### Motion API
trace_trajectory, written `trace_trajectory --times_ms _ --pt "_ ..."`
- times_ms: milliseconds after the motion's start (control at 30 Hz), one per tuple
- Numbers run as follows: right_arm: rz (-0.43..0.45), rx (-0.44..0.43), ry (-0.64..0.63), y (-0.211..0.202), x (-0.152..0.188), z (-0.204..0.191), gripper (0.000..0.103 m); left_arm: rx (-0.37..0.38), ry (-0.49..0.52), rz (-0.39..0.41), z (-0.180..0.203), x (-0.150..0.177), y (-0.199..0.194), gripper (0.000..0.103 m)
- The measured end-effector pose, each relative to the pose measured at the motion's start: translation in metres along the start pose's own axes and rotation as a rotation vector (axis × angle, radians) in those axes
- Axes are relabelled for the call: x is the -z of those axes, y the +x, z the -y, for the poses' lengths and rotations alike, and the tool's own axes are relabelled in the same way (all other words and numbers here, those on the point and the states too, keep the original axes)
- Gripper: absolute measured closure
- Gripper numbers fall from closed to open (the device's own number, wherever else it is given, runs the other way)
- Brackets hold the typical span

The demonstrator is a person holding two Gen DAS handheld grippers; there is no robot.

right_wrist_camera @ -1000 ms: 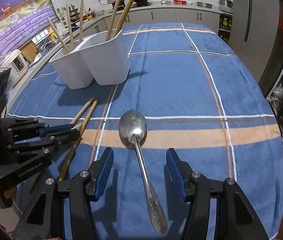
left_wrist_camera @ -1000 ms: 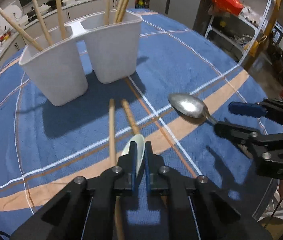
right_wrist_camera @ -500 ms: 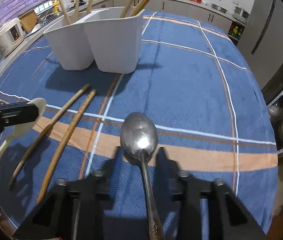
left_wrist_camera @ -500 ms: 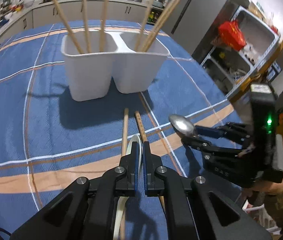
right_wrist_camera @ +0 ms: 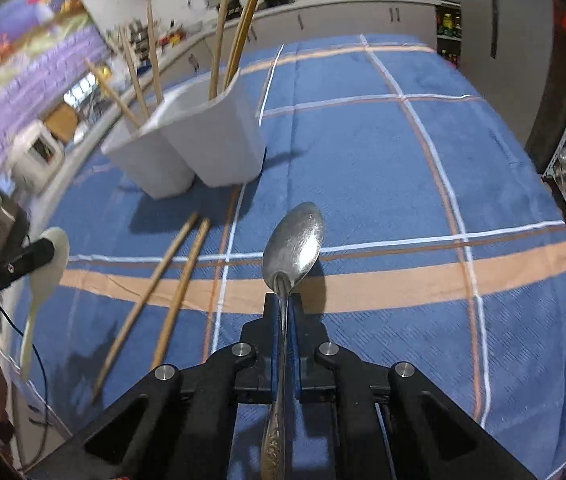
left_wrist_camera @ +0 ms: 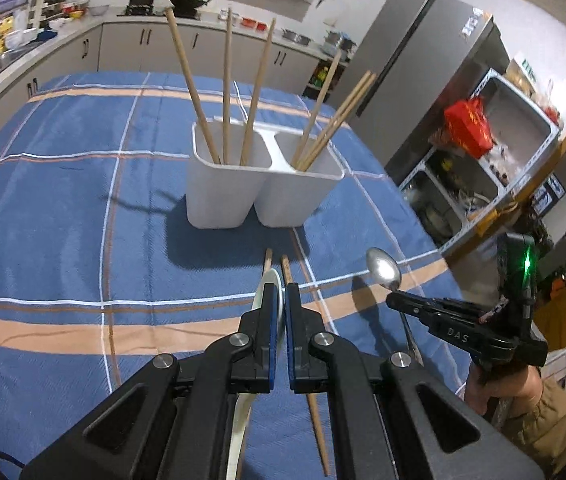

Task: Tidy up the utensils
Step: 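Lift both spoons upright and carry them over the white holder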

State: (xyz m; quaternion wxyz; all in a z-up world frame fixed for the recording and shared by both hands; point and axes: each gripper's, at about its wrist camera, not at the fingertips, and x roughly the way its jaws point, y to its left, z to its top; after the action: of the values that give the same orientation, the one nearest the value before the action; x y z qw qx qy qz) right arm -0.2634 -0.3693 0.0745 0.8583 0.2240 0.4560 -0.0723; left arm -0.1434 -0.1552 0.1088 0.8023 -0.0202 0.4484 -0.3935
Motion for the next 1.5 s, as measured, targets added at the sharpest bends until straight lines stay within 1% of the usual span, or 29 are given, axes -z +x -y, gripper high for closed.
trace_trajectory --times_ms 133,267,367,467,567,600,700,800,933,1033,1133,1233,1267,1400,1500 --pt "0.065 -0.038 0.024 -0.024 -0.001 0.001 0.098 0.010 -0.027 0.059 0.003 -0.007 -0.024 0.100" --pt "0.143 -0.072 0.019 -0.047 -0.013 -0.009 0.098 0.033 -0.038 0.137 0.009 -0.029 -0.049 0.100" --pt "0.217 -0.108 0.004 -0.065 -0.035 -0.023 0.098 0.060 -0.047 0.194 0.013 -0.055 -0.060 0.100" --pt "0.295 -0.144 -0.010 -0.074 -0.064 -0.039 0.098 0.098 -0.044 0.252 0.019 -0.086 -0.065 0.100" --pt "0.375 -0.173 -0.011 -0.072 -0.099 -0.054 0.098 0.102 -0.021 0.309 0.024 -0.114 -0.061 0.100" --pt "0.391 -0.171 -0.013 -0.070 -0.105 -0.058 0.098 0.112 -0.015 0.324 0.025 -0.125 -0.057 0.100" --pt "0.461 -0.135 -0.033 -0.051 -0.136 -0.069 0.098 0.148 -0.020 0.351 0.023 -0.151 -0.041 0.100" --pt "0.508 -0.085 -0.055 -0.030 -0.154 -0.079 0.098 0.207 -0.049 0.379 0.013 -0.175 -0.022 0.100" --pt "0.539 -0.029 -0.087 -0.001 -0.171 -0.086 0.098 0.261 -0.090 0.423 -0.004 -0.198 0.005 0.100" --pt "0.542 -0.011 -0.093 0.017 -0.176 -0.086 0.098 0.287 -0.113 0.445 -0.016 -0.205 0.023 0.100" --pt "0.545 0.013 -0.113 0.031 -0.179 -0.088 0.098 0.304 -0.122 0.471 -0.027 -0.206 0.040 0.100" --pt "0.554 0.031 -0.128 0.040 -0.179 -0.090 0.098 0.326 -0.135 0.476 -0.035 -0.206 0.053 0.099" --pt "0.557 0.035 -0.130 0.041 -0.177 -0.089 0.098 0.328 -0.137 0.480 -0.036 -0.205 0.055 0.099" --pt "0.557 0.057 -0.156 0.053 -0.174 -0.091 0.098 0.328 -0.125 0.537 -0.039 -0.203 0.062 0.100" --pt "0.545 0.069 -0.165 0.060 -0.166 -0.088 0.098 0.331 -0.123 0.542 -0.038 -0.199 0.068 0.100"
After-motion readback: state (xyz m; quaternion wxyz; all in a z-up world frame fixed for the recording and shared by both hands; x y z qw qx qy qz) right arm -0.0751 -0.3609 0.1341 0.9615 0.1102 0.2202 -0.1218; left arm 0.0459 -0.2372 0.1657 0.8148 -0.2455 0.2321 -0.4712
